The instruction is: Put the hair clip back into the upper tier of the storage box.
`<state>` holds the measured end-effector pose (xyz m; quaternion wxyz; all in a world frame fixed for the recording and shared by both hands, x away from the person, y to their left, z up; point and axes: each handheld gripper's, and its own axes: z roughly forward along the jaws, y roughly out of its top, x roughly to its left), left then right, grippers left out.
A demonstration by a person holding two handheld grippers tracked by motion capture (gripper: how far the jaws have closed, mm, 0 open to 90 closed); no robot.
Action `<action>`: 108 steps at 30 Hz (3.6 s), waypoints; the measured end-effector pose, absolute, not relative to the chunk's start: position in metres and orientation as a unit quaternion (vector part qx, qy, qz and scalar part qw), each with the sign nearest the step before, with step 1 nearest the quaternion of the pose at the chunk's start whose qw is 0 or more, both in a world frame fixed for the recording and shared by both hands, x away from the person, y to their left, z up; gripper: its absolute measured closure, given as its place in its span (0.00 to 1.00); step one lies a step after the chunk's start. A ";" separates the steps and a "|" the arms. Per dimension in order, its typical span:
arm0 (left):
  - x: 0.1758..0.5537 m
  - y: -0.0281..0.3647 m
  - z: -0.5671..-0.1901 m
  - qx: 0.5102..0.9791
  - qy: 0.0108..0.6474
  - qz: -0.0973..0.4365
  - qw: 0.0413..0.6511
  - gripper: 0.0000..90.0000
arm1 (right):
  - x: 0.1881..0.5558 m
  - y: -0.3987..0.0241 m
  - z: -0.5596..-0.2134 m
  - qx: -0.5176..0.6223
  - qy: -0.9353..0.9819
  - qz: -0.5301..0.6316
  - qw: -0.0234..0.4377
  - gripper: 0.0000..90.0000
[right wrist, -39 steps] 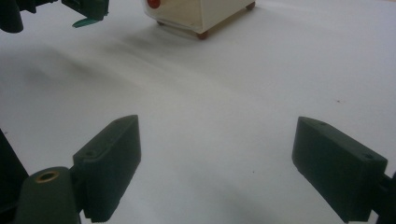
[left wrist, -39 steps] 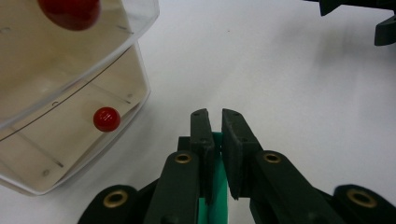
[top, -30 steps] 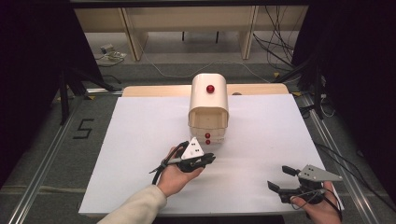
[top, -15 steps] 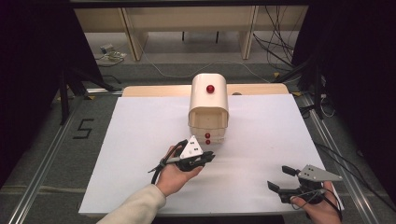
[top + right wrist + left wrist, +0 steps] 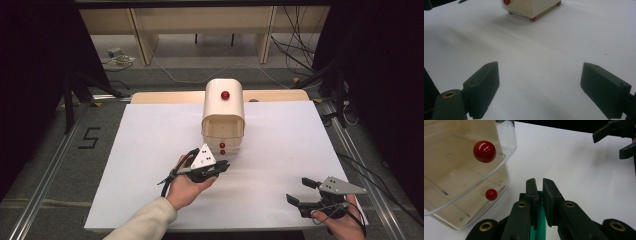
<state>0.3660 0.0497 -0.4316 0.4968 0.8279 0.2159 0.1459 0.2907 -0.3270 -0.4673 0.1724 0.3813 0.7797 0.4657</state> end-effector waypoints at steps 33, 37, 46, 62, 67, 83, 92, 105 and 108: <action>0.365 0.052 -0.417 0.817 0.219 0.161 0.509 0.92 | 0.290 -0.327 -0.467 0.381 0.779 0.467 0.171 0.18; 0.365 0.053 -0.416 0.817 0.218 0.165 0.508 0.92 | 0.290 -0.327 -0.467 0.381 0.779 0.467 0.171 0.18; 0.366 0.056 -0.412 0.812 0.222 0.170 0.512 0.92 | 0.290 -0.327 -0.467 0.380 0.779 0.467 0.172 0.18; 0.367 0.060 -0.408 0.808 0.227 0.172 0.516 0.92 | 0.290 -0.327 -0.467 0.380 0.780 0.467 0.172 0.18; 0.367 0.061 -0.406 0.808 0.227 0.173 0.516 0.92 | 0.291 -0.327 -0.467 0.380 0.780 0.467 0.172 0.18; 0.369 0.066 -0.400 0.801 0.230 0.181 0.522 0.92 | 0.291 -0.327 -0.467 0.380 0.780 0.467 0.172 0.18; 0.369 0.067 -0.397 0.799 0.230 0.184 0.525 0.92 | 0.291 -0.327 -0.467 0.382 0.780 0.465 0.171 0.18; 0.371 0.061 -0.391 0.796 0.225 0.184 0.531 0.92 | 0.291 -0.327 -0.468 0.382 0.780 0.466 0.171 0.18; 0.371 0.060 -0.390 0.796 0.224 0.184 0.531 0.92 | 0.291 -0.327 -0.468 0.382 0.780 0.466 0.171 0.18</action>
